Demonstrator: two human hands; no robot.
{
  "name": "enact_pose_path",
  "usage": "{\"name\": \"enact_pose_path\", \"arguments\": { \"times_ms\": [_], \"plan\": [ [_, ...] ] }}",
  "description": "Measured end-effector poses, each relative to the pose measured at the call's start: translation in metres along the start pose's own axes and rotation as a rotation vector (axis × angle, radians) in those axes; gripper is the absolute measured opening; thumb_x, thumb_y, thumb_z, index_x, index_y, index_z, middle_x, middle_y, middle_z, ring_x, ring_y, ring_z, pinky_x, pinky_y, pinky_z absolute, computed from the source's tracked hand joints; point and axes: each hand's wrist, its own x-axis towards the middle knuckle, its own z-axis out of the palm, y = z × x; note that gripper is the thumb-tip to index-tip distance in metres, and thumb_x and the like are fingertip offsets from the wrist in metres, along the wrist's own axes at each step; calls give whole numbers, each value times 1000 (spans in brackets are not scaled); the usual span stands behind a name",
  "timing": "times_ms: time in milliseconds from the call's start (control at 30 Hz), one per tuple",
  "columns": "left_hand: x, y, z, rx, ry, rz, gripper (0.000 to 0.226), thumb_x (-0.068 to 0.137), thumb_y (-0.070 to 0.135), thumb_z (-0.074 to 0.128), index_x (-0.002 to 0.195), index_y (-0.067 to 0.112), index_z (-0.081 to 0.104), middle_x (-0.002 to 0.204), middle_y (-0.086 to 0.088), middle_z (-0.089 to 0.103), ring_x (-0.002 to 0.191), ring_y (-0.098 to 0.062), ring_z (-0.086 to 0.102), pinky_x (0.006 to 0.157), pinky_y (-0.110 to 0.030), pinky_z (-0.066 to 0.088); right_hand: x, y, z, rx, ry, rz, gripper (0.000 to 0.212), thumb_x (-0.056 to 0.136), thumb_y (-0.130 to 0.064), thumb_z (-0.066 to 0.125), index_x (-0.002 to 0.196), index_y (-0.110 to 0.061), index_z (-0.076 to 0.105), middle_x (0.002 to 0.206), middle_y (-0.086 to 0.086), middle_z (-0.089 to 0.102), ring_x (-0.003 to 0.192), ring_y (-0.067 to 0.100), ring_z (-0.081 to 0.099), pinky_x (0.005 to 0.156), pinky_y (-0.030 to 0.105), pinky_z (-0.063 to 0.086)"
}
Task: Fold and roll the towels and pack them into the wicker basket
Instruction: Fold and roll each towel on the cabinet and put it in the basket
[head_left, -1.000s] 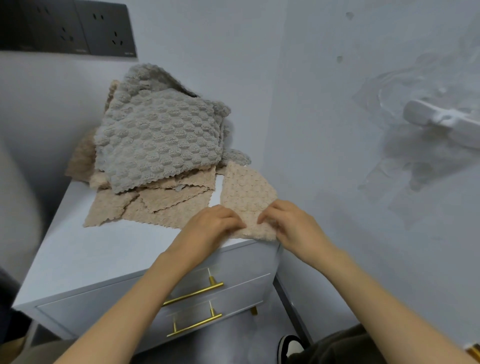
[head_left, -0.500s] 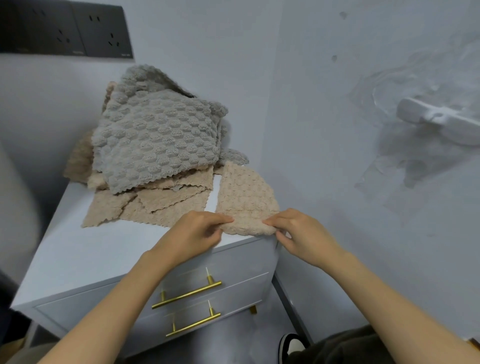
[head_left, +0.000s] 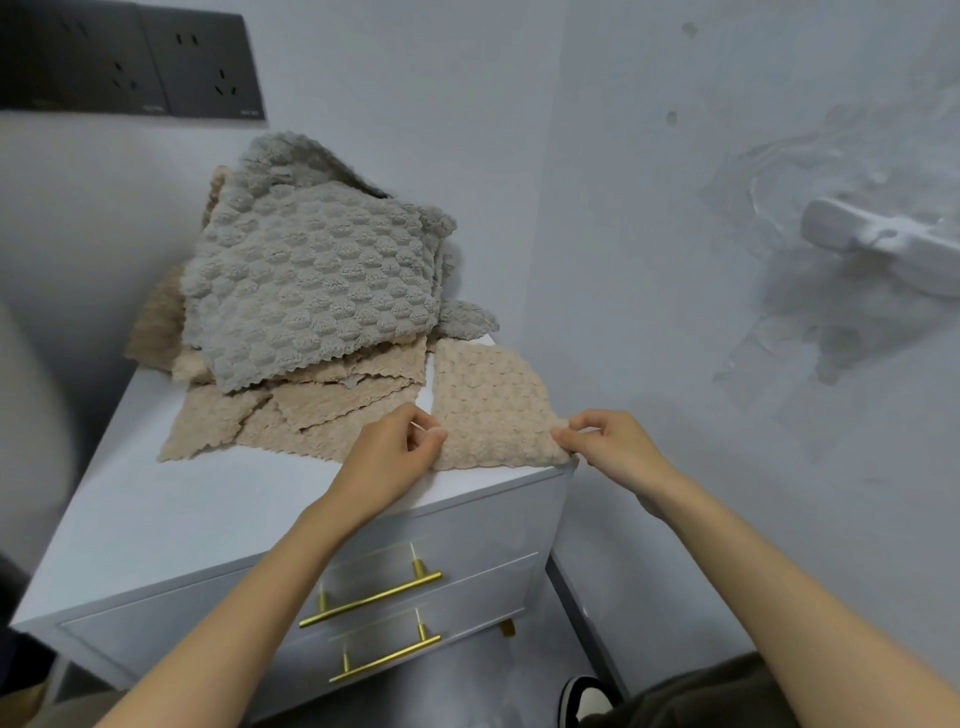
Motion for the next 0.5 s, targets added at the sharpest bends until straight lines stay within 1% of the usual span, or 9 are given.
{"name": "enact_pose_path", "arguments": {
  "times_ms": [33, 100, 167, 233, 300, 367, 433, 500],
  "plan": [
    [0, 2, 2, 16, 8, -8, 7, 93, 29, 56, 93, 22, 58, 76, 6, 66, 70, -2, 57, 56, -11, 37, 2, -1, 2, -7, 31, 21, 14, 83, -30, 71, 79, -17, 67, 87, -4, 68, 82, 8, 59, 70, 22, 41],
    [2, 4, 3, 36, 11, -14, 7, 93, 28, 55, 93, 21, 56, 72, 5, 65, 65, -2, 56, 53, -12, 36, 5, -2, 6, -103, 121, 40, 13, 78, -31, 73, 79, -19, 66, 88, -5, 68, 86, 11, 61, 71, 26, 43],
    [3, 5, 4, 84, 10, 2, 9, 94, 29, 55, 94, 20, 54, 71, 3, 64, 64, -6, 56, 53, -15, 36, 7, -4, 11, -234, 195, 36, 13, 72, -32, 71, 78, -24, 63, 82, -5, 67, 82, 14, 62, 68, 28, 46],
    [3, 5, 4, 152, 18, 40, 11, 94, 29, 54, 97, 18, 52, 69, 1, 61, 64, -10, 56, 55, -23, 39, 5, -5, 14, -321, 228, -19, 18, 67, -31, 69, 80, -26, 57, 75, -4, 64, 76, 17, 61, 63, 30, 46],
    [3, 2, 4, 190, 63, 110, 9, 94, 25, 55, 99, 18, 52, 73, 4, 55, 68, -11, 51, 56, -22, 36, 2, -6, 17, -387, 252, -163, 22, 68, -22, 66, 83, -26, 51, 73, -6, 56, 73, 18, 55, 57, 31, 41],
    [3, 2, 6, 235, 137, 250, 8, 92, 18, 57, 100, 17, 55, 86, 5, 50, 81, -12, 47, 64, -20, 36, 0, -5, 19, -458, 263, -387, 24, 72, -11, 62, 88, -24, 50, 80, -6, 50, 82, 18, 49, 60, 32, 39],
    [2, 2, 9, 294, 160, 421, 15, 87, 6, 62, 100, 15, 62, 96, 1, 53, 91, -17, 48, 72, -26, 41, -2, -3, 23, -553, 222, -606, 27, 76, -1, 58, 95, -21, 57, 93, -5, 52, 93, 17, 47, 66, 30, 40],
    [1, 1, 10, 357, 121, 539, 23, 83, -1, 65, 102, 13, 66, 99, -1, 59, 91, -21, 53, 72, -32, 46, -3, 1, 26, -658, 164, -761, 32, 78, 3, 57, 101, -17, 64, 100, -2, 59, 97, 19, 51, 68, 25, 39]
  ]
}}
